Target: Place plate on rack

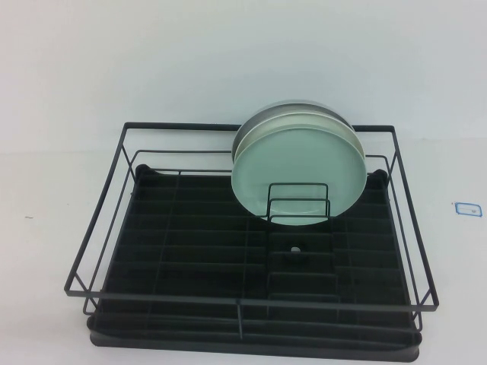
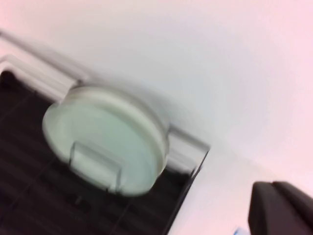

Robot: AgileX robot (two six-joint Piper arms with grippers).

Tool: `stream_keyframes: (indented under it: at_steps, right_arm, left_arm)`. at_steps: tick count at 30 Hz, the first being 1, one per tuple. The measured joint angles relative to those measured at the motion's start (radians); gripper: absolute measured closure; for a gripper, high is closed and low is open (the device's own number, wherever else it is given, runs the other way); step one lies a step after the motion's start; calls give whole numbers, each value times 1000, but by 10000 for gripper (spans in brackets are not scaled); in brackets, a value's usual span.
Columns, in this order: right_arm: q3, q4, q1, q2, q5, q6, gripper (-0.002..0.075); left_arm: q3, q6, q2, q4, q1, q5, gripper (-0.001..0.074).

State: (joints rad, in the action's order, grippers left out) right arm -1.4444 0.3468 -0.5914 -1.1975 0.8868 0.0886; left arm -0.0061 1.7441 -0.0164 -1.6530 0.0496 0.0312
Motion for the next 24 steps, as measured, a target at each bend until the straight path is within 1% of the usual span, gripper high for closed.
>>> stream_keyframes:
  at_steps: [2,4,7,9,11,13,17,19,20,21,23,24]
  right_arm:
    - [128,-28,0,84,-35,6,707]
    - [257,-73,0,169,-86,8,707]
    - [429,-125,0,289,-173,8,707]
    - [525,-141,0,365,-225,8,707]
    - [612,-153,0,442,-263,11,707]
    - [677,-188,0,505,-285,18,707]
    - [760,-280,0,572,-295,32,707]
    - [796,-291,0,579,-299,30,707]
    - [809,-274,0,579,-299,12,707]
    - [817,-241,0,579,-295,-8,707]
    - [819,-201,0,579,-249,-30,707]
    - [819,-185,0,581,-216,-34,707]
  left_arm:
    - [0,-68,0,172,0,12,734]
    - [0,-186,0,336,0,12,734]
    - [0,-517,0,665,0,12,734]
    - [0,-800,0,917,0,19,734]
    - [0,-987,0,1095,0,39,734]
    - [0,-1056,0,1148,0,67,734]
    - [0,-1058,0,1146,0,86,734]
    - [17,-1110,0,1218,0,75,734]
    - [31,-1197,0,1317,0,72,734]
    - [41,-1320,0,1443,0,74,734]
    - [41,-1568,0,1641,0,133,734]
    - [41,-1649,0,1690,0,140,734]
